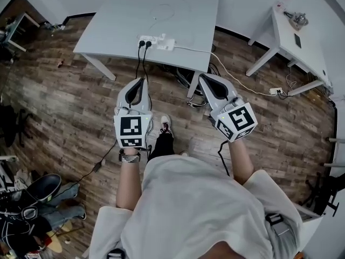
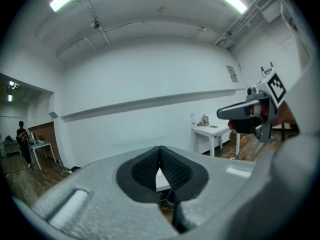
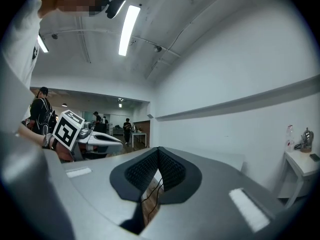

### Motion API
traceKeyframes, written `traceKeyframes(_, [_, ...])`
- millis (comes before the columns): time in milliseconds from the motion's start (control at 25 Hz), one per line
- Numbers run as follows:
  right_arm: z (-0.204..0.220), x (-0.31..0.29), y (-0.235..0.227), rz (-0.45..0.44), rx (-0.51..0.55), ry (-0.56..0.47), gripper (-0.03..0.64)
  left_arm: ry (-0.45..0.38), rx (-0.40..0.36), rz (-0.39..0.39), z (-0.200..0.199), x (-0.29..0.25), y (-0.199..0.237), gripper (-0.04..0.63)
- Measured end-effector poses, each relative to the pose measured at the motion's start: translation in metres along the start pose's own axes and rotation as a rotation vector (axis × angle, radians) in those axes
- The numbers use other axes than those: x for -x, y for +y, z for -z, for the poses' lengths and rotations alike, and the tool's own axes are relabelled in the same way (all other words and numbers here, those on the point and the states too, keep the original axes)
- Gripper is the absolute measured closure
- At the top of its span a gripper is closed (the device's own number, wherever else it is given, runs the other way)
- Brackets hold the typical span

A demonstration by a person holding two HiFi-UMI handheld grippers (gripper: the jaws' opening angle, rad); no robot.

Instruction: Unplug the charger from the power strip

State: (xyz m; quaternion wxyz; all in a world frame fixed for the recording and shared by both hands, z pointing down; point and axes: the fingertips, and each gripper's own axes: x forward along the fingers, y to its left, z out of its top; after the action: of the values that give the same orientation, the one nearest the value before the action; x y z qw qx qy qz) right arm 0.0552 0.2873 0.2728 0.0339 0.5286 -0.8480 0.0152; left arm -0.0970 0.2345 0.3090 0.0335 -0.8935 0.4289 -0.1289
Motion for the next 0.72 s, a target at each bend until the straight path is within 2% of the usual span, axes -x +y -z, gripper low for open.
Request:
traceKeyframes(360, [-0.001,-0.103,-0.04,-0.035,-0.01,-0.005,0.615,0.027,0.019,0.054,0.017,-0.091,0.055,0.592])
traceKeyframes(720, [0.018,-0.185,-0.065,-0.022,-0.042,0.066,0.615,0.053,0.049,0.132,0.034,-0.158,0.099,0.592])
